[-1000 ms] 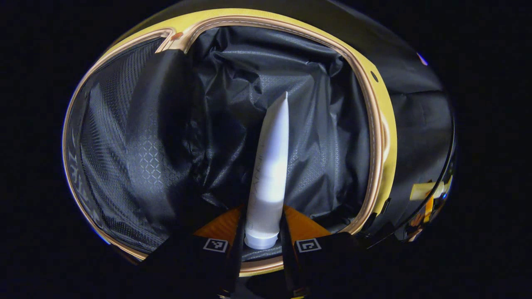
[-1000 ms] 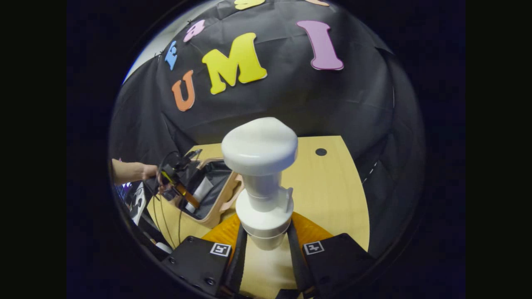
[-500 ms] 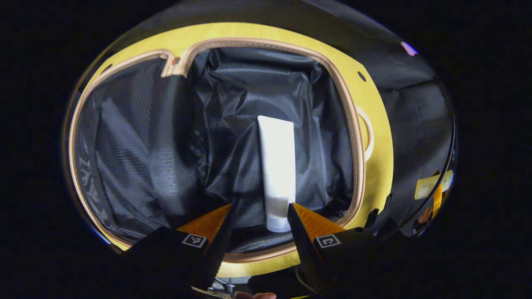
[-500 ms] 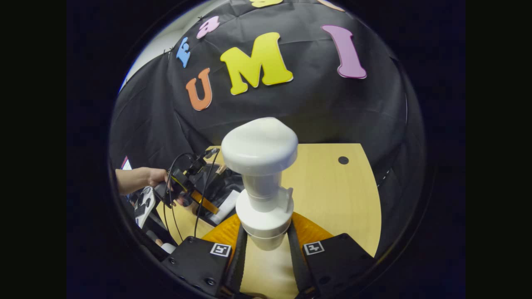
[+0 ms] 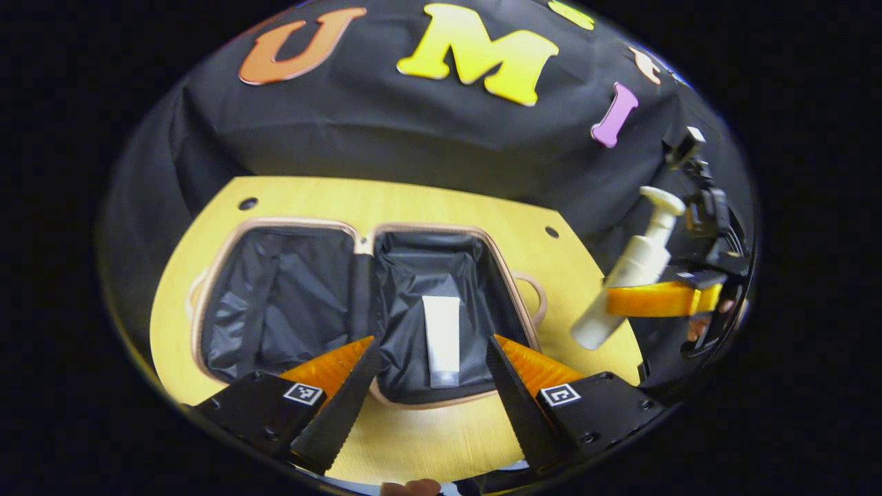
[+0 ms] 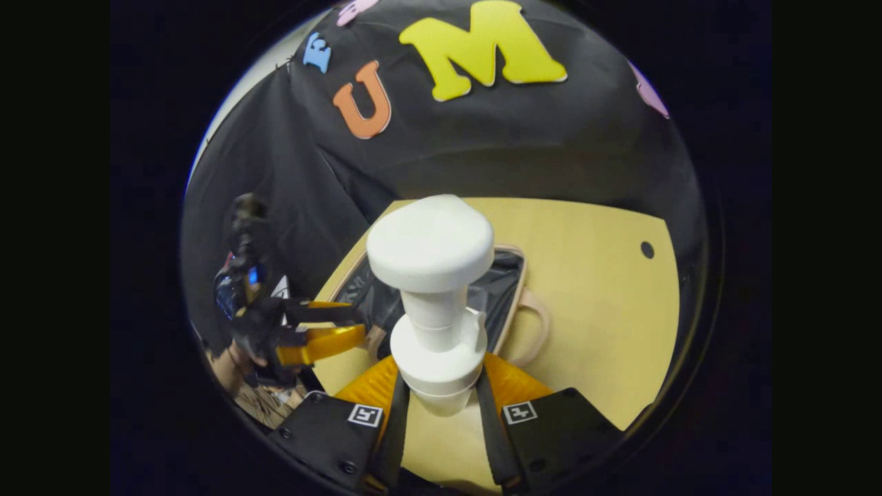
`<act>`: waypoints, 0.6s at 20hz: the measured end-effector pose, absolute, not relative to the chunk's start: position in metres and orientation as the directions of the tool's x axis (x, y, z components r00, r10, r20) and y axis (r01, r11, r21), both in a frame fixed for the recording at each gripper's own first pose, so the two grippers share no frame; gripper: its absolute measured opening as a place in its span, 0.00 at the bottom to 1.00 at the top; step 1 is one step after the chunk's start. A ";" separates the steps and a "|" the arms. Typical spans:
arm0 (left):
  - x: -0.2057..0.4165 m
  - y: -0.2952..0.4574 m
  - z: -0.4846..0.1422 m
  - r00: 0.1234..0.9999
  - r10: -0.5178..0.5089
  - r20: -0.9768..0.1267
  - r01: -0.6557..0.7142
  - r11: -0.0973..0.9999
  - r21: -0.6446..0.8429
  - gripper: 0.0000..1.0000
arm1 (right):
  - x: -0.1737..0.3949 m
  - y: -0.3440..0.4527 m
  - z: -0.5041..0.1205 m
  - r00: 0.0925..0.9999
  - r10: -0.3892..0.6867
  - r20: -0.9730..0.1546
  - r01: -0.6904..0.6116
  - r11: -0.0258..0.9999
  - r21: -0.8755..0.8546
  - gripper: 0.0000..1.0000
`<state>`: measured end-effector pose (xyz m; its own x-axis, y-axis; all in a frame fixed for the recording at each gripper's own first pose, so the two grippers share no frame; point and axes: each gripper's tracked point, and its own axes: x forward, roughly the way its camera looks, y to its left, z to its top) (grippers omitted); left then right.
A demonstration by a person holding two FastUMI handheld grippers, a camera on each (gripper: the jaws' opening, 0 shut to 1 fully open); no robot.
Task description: First open the suitcase, pack the skin care products into it, and then close the suitcase.
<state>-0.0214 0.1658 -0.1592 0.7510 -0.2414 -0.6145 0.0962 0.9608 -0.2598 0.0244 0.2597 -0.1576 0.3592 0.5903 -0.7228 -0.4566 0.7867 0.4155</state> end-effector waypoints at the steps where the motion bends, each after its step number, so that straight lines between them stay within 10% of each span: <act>1: -0.033 0.170 -0.155 0.773 -0.223 -0.594 0.064 0.959 -0.276 0.98 | 0.027 0.269 -0.171 0.305 0.577 -0.758 -0.436 0.792 0.428 0.46; 12: -0.145 0.242 -0.159 0.834 -0.067 -0.548 -0.200 0.889 -0.413 0.98 | 0.031 0.302 -0.302 -0.058 0.266 -0.962 -0.065 0.961 0.269 0.46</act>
